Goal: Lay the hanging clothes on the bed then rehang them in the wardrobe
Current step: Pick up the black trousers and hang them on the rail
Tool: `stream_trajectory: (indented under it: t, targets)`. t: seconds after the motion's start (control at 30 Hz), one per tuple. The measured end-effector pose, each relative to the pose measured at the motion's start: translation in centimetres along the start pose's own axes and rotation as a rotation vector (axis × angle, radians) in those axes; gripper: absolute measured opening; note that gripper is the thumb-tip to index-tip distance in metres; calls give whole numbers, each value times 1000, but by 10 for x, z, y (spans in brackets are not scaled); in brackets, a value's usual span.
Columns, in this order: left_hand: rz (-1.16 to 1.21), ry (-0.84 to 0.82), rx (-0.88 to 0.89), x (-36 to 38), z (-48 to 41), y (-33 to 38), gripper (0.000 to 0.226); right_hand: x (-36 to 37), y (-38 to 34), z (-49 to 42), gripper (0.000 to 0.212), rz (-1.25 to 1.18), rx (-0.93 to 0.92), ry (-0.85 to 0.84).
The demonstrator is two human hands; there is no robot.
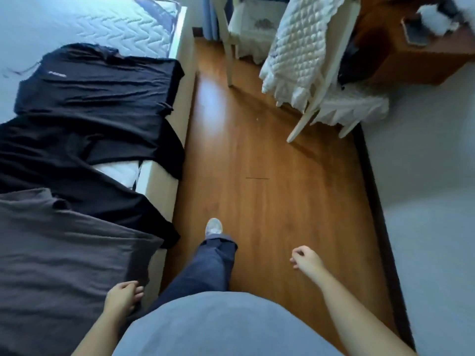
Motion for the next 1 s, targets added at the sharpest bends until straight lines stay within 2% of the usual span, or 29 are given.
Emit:
stream_trajectory:
  t: [0.1, 0.27, 0.43, 0.5, 0.63, 0.77, 1.0]
  targets:
    - [163, 22, -93, -2, -19, 26, 29, -4, -69, -39, 15, 65, -67, -42]
    - [306, 42, -77, -4, -57, 127, 27, -5, -191, -97, 8, 168, -120, -53]
    - [189, 47, 111, -6, -89, 244, 23, 14, -322, -145, 12, 279, -246, -114]
    - [215, 74, 151, -7, -96, 279, 24, 24, -366, -161, 12, 287, -290, -156]
    - [496, 88, 108, -2, -106, 331, 18, 36, -435, -193, 21, 448, -325, -259]
    - [628, 215, 44, 0, -115, 356, 21, 31, -493, -243, 8, 572, -289, -312]
    - [846, 472, -88, 8, -100, 367, 22, 45, -649, -300, 9, 884, -310, -350]
Point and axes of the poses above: each hand's wrist, its own z-axis away from the middle knuckle, its own x-axis out of the palm, y = z × x, the point moved 1 cm from there along -z, towards the middle knuckle, and after that the axes turned 7 degrees about -y, right-handed, at the moved point
